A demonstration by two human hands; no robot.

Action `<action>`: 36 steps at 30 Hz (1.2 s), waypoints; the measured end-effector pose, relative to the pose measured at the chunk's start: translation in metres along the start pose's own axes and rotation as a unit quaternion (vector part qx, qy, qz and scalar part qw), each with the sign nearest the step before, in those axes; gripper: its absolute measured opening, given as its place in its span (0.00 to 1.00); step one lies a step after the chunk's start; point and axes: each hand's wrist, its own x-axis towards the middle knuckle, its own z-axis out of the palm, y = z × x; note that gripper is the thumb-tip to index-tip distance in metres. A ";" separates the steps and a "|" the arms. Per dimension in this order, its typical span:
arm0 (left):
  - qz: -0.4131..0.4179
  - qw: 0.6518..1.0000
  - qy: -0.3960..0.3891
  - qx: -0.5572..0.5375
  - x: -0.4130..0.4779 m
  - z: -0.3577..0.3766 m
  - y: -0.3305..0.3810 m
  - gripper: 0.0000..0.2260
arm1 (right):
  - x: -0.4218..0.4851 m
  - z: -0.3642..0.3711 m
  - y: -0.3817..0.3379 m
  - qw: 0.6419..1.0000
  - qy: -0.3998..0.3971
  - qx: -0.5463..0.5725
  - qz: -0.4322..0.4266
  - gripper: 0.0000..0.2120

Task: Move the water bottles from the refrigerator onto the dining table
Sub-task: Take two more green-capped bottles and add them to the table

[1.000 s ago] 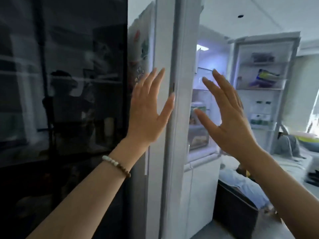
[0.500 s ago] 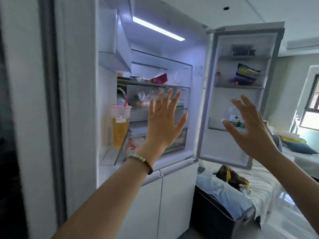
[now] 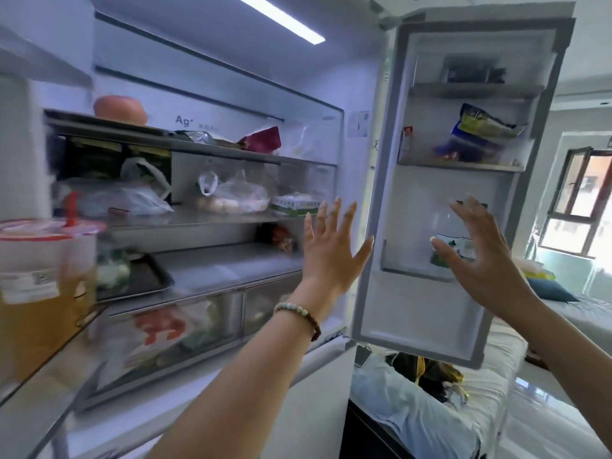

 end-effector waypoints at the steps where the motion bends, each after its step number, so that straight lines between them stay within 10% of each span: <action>1: 0.003 1.000 0.001 -0.002 0.013 0.012 -0.003 0.29 | 0.010 0.006 0.014 1.000 0.001 -0.002 0.006 0.33; 11: 0.030 0.989 -0.026 -0.143 0.138 0.153 0.031 0.29 | 0.104 0.042 0.181 0.996 0.028 0.013 0.080 0.31; 21: -0.069 0.891 -0.120 -0.432 0.252 0.277 0.117 0.29 | 0.206 0.067 0.316 0.963 0.006 0.197 0.187 0.28; 36: -0.031 0.827 -0.126 -0.547 0.305 0.356 0.138 0.14 | 0.234 0.119 0.364 0.935 0.110 0.263 0.211 0.18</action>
